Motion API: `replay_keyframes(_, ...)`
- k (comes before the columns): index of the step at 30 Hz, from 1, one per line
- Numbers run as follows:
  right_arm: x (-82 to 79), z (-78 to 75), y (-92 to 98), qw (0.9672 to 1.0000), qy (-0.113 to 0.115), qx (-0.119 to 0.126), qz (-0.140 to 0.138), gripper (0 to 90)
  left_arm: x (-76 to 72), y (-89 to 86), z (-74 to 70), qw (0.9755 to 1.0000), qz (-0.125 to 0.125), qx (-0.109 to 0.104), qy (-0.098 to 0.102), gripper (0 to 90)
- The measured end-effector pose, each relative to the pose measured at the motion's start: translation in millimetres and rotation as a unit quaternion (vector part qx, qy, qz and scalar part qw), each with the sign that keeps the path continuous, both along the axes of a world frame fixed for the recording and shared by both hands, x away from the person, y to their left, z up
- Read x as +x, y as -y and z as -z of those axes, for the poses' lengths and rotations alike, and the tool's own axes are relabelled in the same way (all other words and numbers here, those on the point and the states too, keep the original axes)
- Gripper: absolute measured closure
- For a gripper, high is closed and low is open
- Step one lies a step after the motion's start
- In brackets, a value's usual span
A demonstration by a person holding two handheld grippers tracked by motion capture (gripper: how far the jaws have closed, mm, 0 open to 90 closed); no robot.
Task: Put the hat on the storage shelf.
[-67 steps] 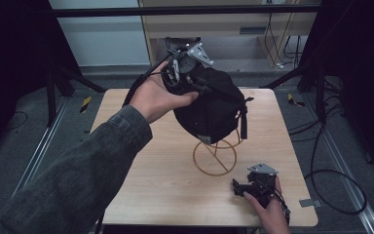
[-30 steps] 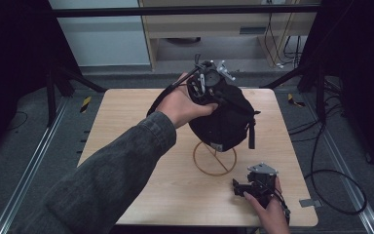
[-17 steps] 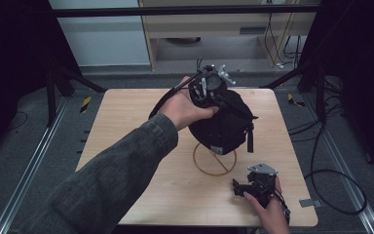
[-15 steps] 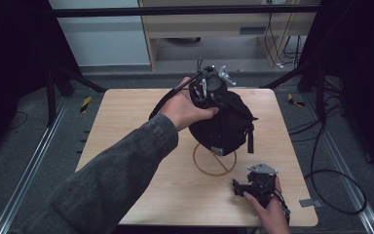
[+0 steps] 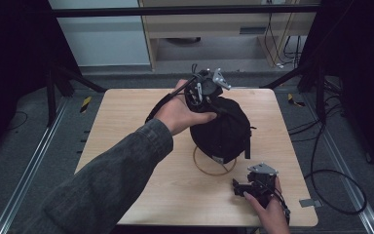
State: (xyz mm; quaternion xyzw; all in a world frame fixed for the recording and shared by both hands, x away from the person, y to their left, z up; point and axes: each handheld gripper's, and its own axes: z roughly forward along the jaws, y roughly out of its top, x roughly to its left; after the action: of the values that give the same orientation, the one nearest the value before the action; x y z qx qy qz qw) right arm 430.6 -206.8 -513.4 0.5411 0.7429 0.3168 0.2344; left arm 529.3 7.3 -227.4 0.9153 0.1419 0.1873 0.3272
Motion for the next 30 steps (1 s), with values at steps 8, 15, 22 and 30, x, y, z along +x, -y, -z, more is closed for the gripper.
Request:
replay_keyframes(8,0.0,0.0,0.0,1.0,0.0,0.0,0.0,0.4,-13.1,-9.9,9.2,0.9999,-0.003,-0.012,0.006,19.6)
replay_keyframes(15,0.0,0.0,-0.1,1.0,0.0,0.0,0.0,0.3,-23.7,-20.6,18.1,0.9996,-0.016,-0.022,0.005,13.1)
replay_keyframes(22,0.0,0.0,0.0,1.0,0.0,0.0,0.0,0.4,-34.4,-36.5,26.5,0.9988,-0.025,-0.043,0.0,11.3)
replay_keyframes(30,0.0,0.0,0.0,1.0,0.0,0.0,0.0,0.4,-43.2,-43.7,31.3,0.9985,-0.029,-0.047,0.001,10.3)
